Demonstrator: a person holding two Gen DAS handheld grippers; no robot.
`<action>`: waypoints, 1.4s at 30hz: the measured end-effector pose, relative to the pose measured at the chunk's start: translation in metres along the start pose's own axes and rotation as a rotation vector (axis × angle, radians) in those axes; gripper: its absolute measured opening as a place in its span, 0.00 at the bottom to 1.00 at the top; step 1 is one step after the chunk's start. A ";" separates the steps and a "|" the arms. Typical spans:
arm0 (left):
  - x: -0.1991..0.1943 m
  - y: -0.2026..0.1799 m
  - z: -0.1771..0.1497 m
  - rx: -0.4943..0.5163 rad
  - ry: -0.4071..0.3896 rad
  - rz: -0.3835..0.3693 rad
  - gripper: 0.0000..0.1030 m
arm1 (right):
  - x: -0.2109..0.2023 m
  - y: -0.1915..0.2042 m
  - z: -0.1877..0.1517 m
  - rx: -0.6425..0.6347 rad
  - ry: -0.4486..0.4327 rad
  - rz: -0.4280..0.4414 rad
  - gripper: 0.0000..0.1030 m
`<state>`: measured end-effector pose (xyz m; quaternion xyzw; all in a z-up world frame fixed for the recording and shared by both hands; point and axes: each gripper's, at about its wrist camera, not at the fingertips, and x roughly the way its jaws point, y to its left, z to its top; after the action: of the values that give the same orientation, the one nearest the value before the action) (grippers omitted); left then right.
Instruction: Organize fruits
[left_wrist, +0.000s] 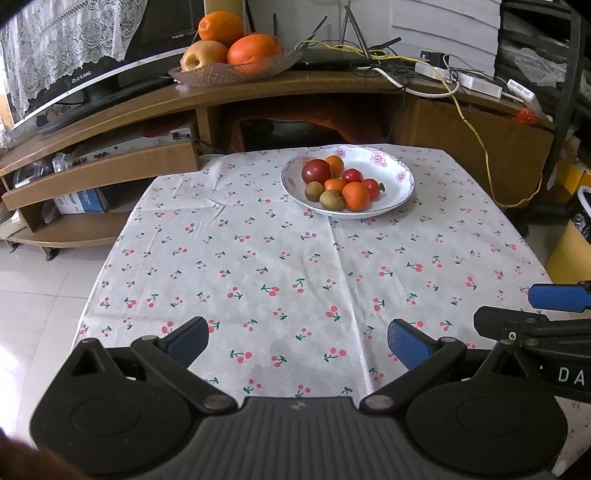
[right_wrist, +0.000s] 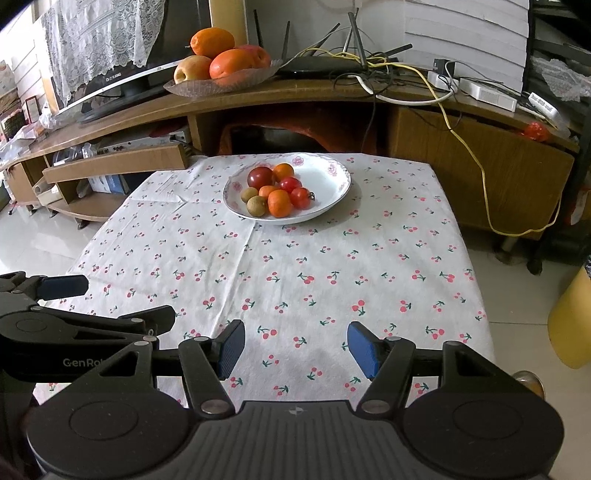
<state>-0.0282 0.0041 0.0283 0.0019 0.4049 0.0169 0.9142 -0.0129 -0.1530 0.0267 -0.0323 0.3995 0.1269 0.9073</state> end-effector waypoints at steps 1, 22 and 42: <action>0.000 0.000 0.000 0.001 0.000 0.001 1.00 | 0.000 0.000 0.000 -0.001 0.000 0.001 0.60; -0.001 0.001 -0.005 0.009 0.012 0.022 1.00 | 0.001 0.005 -0.004 -0.018 0.017 -0.001 0.60; -0.001 0.000 -0.008 0.018 0.011 0.033 1.00 | 0.002 0.005 -0.005 -0.020 0.022 -0.001 0.60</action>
<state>-0.0346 0.0038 0.0239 0.0167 0.4099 0.0282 0.9115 -0.0162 -0.1486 0.0225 -0.0429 0.4080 0.1300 0.9026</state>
